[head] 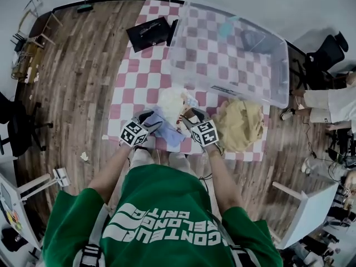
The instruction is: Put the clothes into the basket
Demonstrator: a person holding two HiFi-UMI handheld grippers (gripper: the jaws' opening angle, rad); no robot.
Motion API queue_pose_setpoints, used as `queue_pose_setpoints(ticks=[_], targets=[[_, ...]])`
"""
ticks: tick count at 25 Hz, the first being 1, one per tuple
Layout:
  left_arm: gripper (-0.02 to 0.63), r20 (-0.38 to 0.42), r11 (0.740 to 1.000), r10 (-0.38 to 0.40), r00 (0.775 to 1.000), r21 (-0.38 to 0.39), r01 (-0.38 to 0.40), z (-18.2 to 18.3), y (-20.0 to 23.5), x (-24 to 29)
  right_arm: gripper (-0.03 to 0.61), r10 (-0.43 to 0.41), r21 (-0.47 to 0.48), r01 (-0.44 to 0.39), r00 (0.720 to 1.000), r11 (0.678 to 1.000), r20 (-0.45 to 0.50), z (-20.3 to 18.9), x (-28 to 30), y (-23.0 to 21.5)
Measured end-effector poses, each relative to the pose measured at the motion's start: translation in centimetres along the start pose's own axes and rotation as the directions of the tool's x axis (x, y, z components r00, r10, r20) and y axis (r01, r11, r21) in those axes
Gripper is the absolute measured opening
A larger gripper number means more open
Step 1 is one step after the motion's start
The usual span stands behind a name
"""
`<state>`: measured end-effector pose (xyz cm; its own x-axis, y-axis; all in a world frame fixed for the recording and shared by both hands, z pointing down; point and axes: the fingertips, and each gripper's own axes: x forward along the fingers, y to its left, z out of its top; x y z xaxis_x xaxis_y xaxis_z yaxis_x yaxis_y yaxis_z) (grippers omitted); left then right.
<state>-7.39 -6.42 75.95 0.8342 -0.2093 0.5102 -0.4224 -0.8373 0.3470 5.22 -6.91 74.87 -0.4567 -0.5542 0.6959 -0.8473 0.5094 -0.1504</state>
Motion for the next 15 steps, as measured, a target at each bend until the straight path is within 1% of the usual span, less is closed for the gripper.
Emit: queue_pose_setpoints(ticks=[3,5,10,15], targets=[[0.323,-0.052,0.999,0.034,0.998,0.01,-0.033,-2.2,0.7,1.0,0.265,0.006,-0.027,-0.008,0.999,1.0,-0.043,-1.1,1.3,-0.3],[0.354,-0.086,0.999,0.042,0.995,0.006,-0.042,-3.4,1.0,1.6,0.282,0.011,-0.033,-0.014,0.998,0.999,-0.068,-1.8,2.0,-0.5],[0.379,-0.142,0.997,0.065,0.988,-0.02,-0.069,-5.7,2.0,2.8,0.311,0.007,-0.043,-0.012,0.993,0.999,-0.117,-3.1,3.6,-1.5],[0.38,-0.161,0.992,0.077,0.984,-0.083,-0.092,-7.0,2.6,4.3,0.327,0.014,-0.043,-0.021,0.987,0.999,-0.161,-4.4,4.9,-2.2]])
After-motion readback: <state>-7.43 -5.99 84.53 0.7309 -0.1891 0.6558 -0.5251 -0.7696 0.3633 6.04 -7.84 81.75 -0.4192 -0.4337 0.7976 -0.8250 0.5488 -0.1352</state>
